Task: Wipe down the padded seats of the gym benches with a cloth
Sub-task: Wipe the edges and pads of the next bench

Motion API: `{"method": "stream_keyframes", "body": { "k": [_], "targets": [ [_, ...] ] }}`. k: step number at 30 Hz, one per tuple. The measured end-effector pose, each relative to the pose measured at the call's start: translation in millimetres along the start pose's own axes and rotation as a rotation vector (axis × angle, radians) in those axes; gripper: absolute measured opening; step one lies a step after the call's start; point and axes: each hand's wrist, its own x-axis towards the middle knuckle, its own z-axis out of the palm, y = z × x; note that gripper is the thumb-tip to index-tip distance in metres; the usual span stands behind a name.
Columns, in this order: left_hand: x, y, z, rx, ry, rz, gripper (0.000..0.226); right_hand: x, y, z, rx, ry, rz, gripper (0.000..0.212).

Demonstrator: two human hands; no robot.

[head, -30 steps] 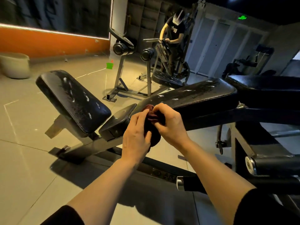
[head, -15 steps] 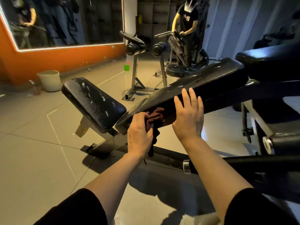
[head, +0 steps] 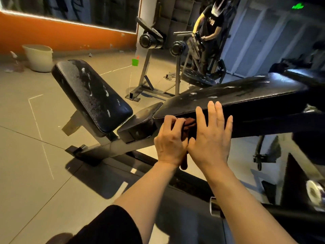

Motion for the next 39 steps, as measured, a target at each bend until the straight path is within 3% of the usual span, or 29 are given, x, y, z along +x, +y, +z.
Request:
{"method": "stream_keyframes", "body": {
  "k": [9, 15, 21, 24, 26, 28, 32, 34, 36, 39],
  "targets": [
    [-1, -2, -5, -0.045, 0.106, -0.328, 0.038, -4, 4, 3, -0.109, -0.029, -0.014, 0.094],
    [5, 8, -2, -0.059, 0.028, -0.045, 0.041, -4, 5, 3, -0.111, -0.045, -0.019, 0.087],
    [-6, -20, -8, -0.039, 0.129, -0.420, 0.031, -5, 4, 2, -0.185, -0.095, -0.004, 0.101],
    [-3, -11, -6, -0.074, 0.153, -0.260, 0.040, -5, 3, 3, -0.166, -0.092, -0.004, 0.100],
    [-1, -1, -2, -0.107, 0.049, -0.058, 0.048, -5, 3, 3, -0.142, -0.085, -0.008, 0.096],
    [-1, -1, 2, -0.139, -0.038, -0.010, 0.046, -5, 4, 2, -0.129, -0.085, -0.009, 0.093],
    [-9, -18, 2, -0.185, 0.073, -0.398, 0.031, -5, 4, 0, -0.153, -0.143, -0.008, 0.101],
    [-12, -19, 1, -0.156, 0.143, -0.505, 0.027, -5, 5, 0, -0.152, -0.143, -0.006, 0.103],
    [-7, -11, -1, -0.163, 0.194, -0.464, 0.029, -6, 4, 0, -0.143, -0.139, -0.003, 0.102],
    [5, 7, -1, -0.204, 0.152, -0.231, 0.036, -6, 4, 1, -0.103, -0.105, -0.010, 0.096]
  ]
}}
